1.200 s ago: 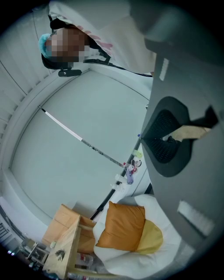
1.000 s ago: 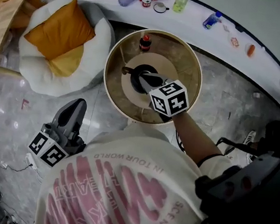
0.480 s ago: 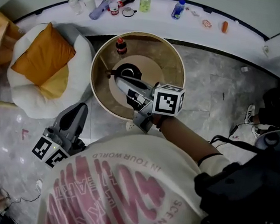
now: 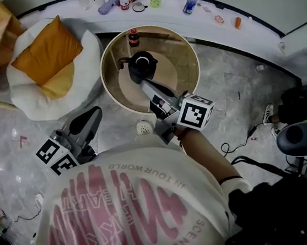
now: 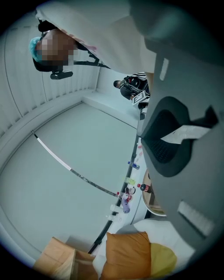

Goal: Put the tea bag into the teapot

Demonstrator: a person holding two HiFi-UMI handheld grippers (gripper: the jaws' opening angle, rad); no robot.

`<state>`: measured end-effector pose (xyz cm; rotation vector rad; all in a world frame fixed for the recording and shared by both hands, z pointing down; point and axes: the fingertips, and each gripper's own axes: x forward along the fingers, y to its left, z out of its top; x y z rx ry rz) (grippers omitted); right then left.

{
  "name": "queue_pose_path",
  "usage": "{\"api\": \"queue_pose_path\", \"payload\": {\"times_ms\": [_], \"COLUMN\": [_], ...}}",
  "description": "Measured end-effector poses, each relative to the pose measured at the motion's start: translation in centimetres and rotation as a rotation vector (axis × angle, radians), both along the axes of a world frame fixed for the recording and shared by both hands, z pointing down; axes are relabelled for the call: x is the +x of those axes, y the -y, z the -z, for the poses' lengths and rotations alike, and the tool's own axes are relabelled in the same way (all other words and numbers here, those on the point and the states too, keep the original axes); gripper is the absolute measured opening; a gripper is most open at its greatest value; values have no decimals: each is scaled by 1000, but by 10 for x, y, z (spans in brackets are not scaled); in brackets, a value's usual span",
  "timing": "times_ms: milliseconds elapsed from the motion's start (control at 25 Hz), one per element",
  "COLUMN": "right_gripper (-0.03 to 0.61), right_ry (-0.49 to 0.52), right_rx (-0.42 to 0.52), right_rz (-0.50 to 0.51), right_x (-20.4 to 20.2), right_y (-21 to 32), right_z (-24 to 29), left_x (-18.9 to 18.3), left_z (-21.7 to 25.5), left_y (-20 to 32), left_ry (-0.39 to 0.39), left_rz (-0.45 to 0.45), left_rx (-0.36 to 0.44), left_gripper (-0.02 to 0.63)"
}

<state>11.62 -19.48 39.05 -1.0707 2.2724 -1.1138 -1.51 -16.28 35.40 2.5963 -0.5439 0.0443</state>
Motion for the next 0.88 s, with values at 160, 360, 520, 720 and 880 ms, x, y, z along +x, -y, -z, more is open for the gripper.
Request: {"api": "queue_pose_path", "payload": {"times_ms": [160, 360, 520, 720, 880], "right_gripper": [3, 3, 3, 3, 3], "right_ry": [-23, -63, -68, -67, -62], "right_rx": [5, -3, -21, -55, -74], "right_rz": [-49, -118, -157, -186, -191], "right_x": [-20, -35, -50, -73, -88], "right_y": [-40, -81, -116, -150, -162], "right_z": [5, 10, 5, -5, -9], "left_x": [-26, -52, -73, -98, -119], "left_z": [1, 1, 0, -7, -11], "left_y": [-34, -67, -94, -118, -125], "left_ry": [-5, -32, -34, -40, -46], "left_rz": [-27, -65, -94, -116, -115], "left_rx": [8, 1, 7, 3, -8], "left_gripper": [9, 9, 9, 9, 9]}}
